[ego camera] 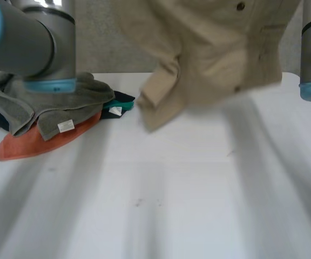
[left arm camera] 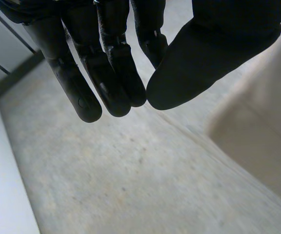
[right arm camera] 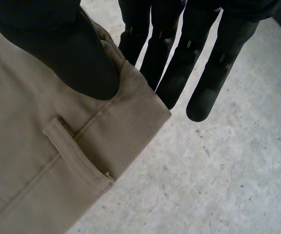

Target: Fold the laundry.

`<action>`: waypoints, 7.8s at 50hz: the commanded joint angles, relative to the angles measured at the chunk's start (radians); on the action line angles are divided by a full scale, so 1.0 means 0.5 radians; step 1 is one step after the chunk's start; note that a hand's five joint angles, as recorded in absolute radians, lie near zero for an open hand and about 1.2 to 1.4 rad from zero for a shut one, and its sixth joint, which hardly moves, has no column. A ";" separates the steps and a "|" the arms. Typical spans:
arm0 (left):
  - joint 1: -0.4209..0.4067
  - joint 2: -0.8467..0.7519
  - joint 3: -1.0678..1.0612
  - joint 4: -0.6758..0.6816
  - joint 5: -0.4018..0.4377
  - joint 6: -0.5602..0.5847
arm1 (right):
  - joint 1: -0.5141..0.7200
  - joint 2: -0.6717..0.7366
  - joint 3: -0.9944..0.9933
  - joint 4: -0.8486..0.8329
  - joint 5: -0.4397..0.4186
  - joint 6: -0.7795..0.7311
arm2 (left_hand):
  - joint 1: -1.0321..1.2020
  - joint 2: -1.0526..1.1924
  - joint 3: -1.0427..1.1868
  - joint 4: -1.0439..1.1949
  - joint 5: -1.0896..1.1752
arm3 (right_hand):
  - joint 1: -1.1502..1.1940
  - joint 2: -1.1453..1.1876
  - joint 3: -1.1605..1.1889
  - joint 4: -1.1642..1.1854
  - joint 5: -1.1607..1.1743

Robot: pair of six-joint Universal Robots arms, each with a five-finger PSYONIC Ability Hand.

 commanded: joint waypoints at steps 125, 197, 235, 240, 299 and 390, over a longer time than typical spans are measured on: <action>-0.029 -0.005 -0.817 -0.232 0.147 -0.306 | -0.025 0.189 0.419 0.405 -0.148 -0.052 | 0.461 0.395 0.407 0.390 0.402 | 0.643 0.448 0.412 0.397 0.396; -0.155 -0.781 -0.244 -0.612 -0.055 0.075 | 0.009 0.671 0.490 0.221 -0.004 -0.472 | -1.689 -1.756 -1.744 -1.760 -1.748 | -1.800 -1.995 -2.031 -2.047 -2.047; -0.222 0.130 -1.293 -0.597 -0.110 -0.462 | -0.516 0.083 1.146 0.884 -0.317 -0.306 | -1.982 -2.048 -2.037 -2.053 -2.041 | 0.643 0.448 0.412 0.397 0.396; -0.219 0.215 -1.324 -0.597 -0.110 -0.465 | -0.700 -0.044 1.177 0.844 -0.313 -0.736 | -1.982 -2.048 -2.037 -2.053 -2.041 | 0.643 0.448 0.412 0.397 0.396; -0.526 -0.904 -0.066 -1.637 -0.135 -0.545 | -0.163 0.527 0.714 1.356 -0.976 0.249 | -1.869 -1.935 -1.924 -1.940 -1.928 | -1.800 -1.995 -2.031 -2.047 -2.047; -0.363 0.338 -0.781 -1.312 0.976 -0.963 | -0.743 1.401 -0.814 0.880 -0.114 1.347 | -1.910 -1.976 -1.965 -1.981 -1.969 | 0.643 0.448 0.412 0.397 0.396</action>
